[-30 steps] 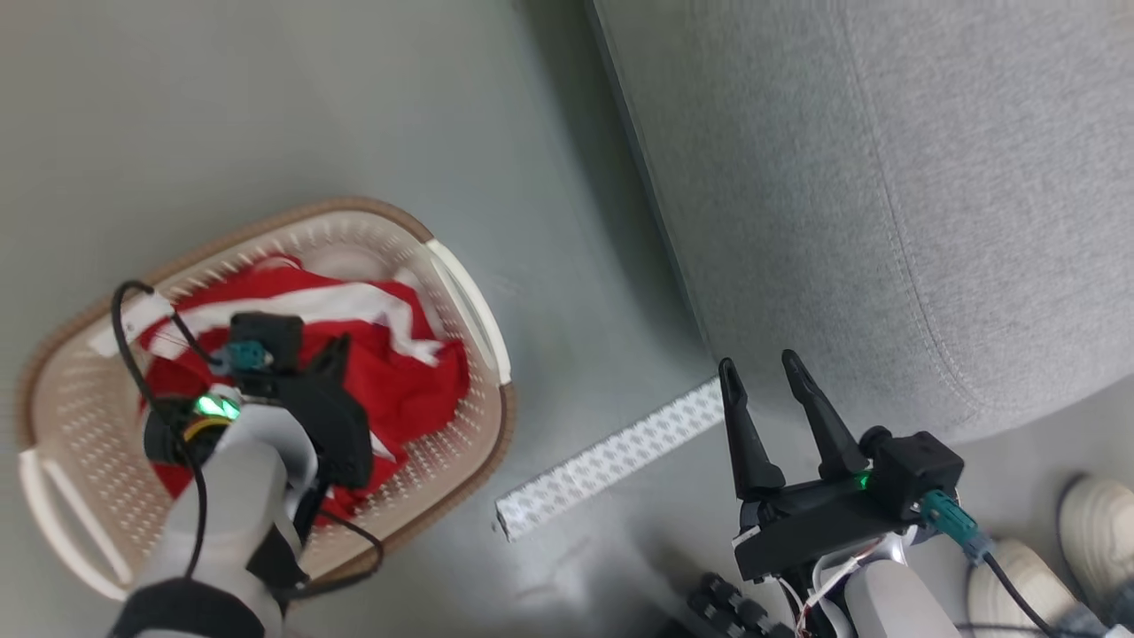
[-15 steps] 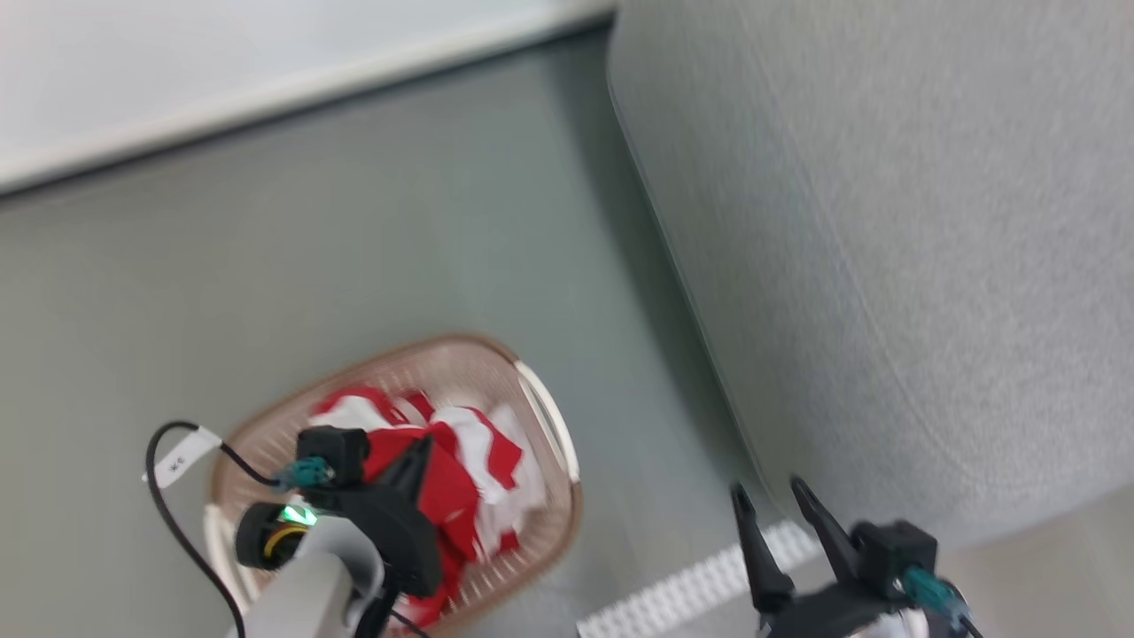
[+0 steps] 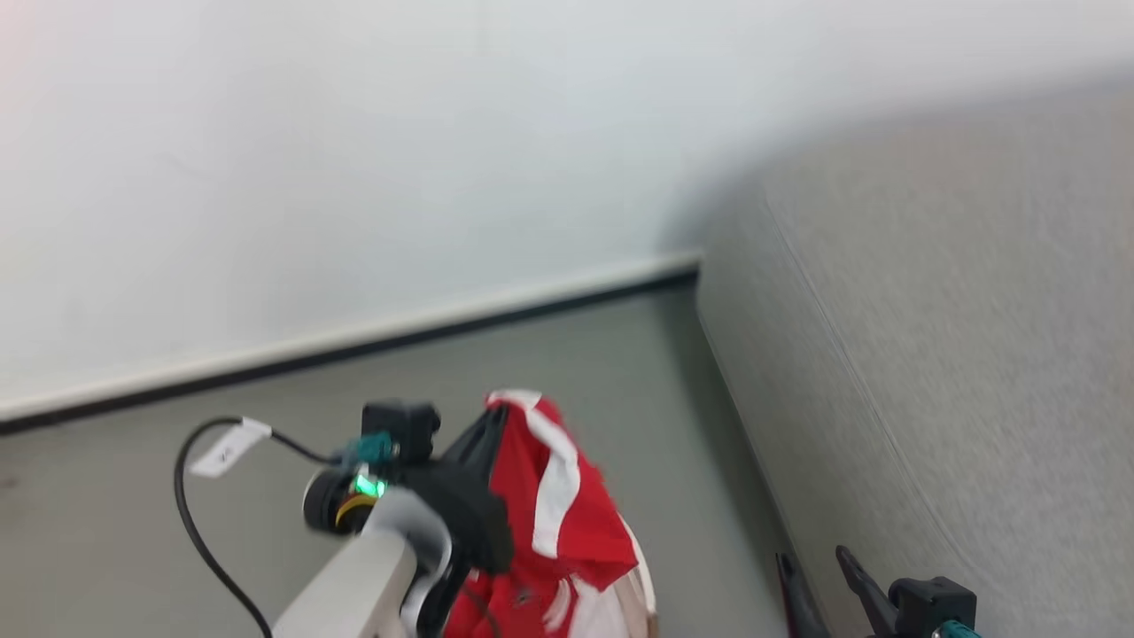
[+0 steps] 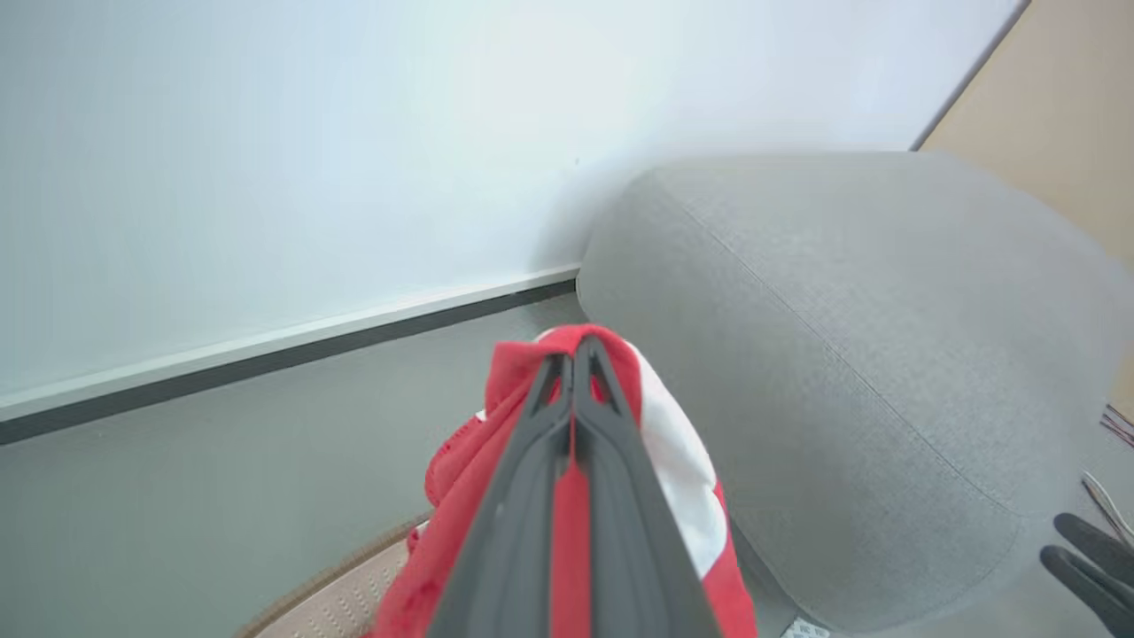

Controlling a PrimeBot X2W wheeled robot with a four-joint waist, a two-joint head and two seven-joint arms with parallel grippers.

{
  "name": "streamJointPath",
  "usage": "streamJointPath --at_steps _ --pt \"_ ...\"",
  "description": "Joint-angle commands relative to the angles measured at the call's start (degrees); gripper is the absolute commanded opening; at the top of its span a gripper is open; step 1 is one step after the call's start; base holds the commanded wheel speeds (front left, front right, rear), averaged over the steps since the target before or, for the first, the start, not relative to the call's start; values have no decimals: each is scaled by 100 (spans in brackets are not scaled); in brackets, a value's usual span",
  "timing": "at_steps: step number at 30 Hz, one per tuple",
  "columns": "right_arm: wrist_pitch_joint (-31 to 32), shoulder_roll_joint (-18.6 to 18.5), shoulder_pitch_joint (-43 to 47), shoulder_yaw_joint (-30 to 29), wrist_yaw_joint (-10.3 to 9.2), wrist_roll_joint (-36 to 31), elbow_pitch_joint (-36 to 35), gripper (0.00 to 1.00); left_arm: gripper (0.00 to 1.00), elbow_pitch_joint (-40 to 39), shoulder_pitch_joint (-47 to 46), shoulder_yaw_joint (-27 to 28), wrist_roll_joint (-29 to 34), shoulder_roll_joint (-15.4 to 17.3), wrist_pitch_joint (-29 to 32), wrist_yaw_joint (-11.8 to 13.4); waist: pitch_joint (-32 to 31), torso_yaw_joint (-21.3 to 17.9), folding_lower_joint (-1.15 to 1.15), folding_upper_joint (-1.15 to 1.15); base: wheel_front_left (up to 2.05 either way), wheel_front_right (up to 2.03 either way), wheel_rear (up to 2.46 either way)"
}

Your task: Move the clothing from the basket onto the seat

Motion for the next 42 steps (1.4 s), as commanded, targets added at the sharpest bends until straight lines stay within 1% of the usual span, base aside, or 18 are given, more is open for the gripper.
streamJointPath --at_steps 1,6,10,14,18,27,33,42 --pt "56 -13 83 43 2 -2 -41 100 0 -132 -89 -4 -45 8 45 17 -750 636 2 1 0 0 0" --pt "194 -14 42 168 2 32 -91 100 0 -349 -272 -77 26 125 226 -27 -841 673 2 1 0 0 0" --pt "345 -14 -59 330 2 48 -78 100 0 -523 -396 -98 64 178 294 -8 -896 692 2 1 0 0 0" --pt "495 -14 -189 497 2 33 -83 100 0 -654 -440 -112 58 175 326 27 -915 713 2 1 0 0 0" --pt "682 -13 -383 789 2 -9 -28 100 0 -762 -450 -200 43 160 388 -31 -906 748 2 1 0 0 0" --pt "1028 -21 -1014 1476 2 150 465 100 0 -916 -489 -353 -29 123 507 -114 -881 841 2 1 0 0 0" --pt "999 -25 -1375 1756 2 368 821 100 0 -1051 -542 -457 -82 97 579 -122 -893 938 2 1 0 0 0" --pt "734 -11 -1841 1748 2 410 1346 100 0 -1468 -578 -694 -165 39 768 -75 -928 1062 2 1 0 0 0"
